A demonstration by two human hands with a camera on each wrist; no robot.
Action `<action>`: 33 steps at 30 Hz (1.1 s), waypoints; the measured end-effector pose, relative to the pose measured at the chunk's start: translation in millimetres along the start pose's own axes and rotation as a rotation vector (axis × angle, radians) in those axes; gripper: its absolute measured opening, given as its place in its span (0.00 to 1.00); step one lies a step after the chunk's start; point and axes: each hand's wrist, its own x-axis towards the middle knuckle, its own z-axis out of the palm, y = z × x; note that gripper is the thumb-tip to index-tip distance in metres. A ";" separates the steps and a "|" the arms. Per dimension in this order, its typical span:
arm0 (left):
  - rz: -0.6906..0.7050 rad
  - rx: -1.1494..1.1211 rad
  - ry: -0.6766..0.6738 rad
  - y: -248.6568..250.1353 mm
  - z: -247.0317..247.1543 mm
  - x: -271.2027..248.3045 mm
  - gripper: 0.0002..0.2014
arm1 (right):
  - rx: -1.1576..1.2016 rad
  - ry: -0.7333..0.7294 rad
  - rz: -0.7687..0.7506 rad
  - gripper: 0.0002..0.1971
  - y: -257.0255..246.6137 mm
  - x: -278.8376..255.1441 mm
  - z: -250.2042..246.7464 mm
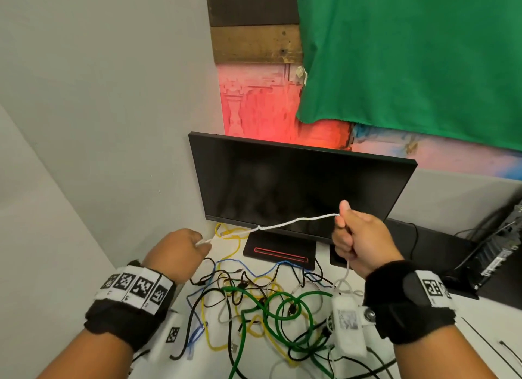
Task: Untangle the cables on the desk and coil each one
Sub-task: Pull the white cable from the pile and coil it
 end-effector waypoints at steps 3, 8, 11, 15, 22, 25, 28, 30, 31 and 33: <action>0.081 -0.373 -0.012 -7.1 -11.0 2.3 0.20 | -0.344 0.088 -0.062 0.17 14.0 -1.9 -9.1; 0.151 -0.525 0.001 -3.6 -35.2 -8.9 0.20 | -0.719 0.165 -0.221 0.11 44.5 0.9 -24.1; 0.154 -0.672 -0.089 6.0 -42.1 -16.6 0.20 | -0.828 0.217 -0.243 0.13 52.2 6.5 -22.8; 0.183 -0.988 -0.369 24.0 -43.3 -32.6 0.21 | -1.011 0.361 -0.152 0.17 54.7 18.9 -13.1; 0.370 -1.677 -0.649 58.1 -53.3 -38.1 0.10 | -1.478 -0.048 -0.152 0.10 97.6 10.5 43.1; 0.353 -1.789 -0.339 76.5 -51.4 -27.2 0.10 | -1.410 -0.287 -0.208 0.07 116.2 -13.2 74.5; 0.249 -1.773 0.014 78.7 -46.9 -8.4 0.09 | -1.377 -0.489 -0.357 0.08 118.8 -36.6 95.1; 0.196 -1.629 0.162 68.3 -40.2 3.0 0.08 | -1.261 -0.527 -0.454 0.18 109.9 -52.0 96.3; 0.181 -1.499 0.219 61.8 -34.5 7.2 0.07 | -1.198 -0.525 -0.504 0.22 103.0 -59.1 94.9; 0.201 -1.196 0.283 50.0 -20.6 9.7 0.06 | -1.072 -0.502 -0.608 0.22 85.2 -72.2 93.5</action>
